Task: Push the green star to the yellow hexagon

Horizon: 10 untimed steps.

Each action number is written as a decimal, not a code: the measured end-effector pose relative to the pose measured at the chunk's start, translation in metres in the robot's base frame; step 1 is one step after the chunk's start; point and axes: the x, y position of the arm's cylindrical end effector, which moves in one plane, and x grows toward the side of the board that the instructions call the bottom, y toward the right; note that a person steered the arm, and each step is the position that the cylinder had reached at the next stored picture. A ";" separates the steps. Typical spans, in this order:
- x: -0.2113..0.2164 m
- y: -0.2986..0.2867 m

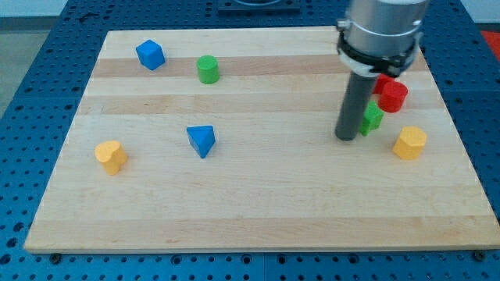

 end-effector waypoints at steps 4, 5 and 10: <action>-0.045 0.024; -0.040 0.024; -0.006 0.024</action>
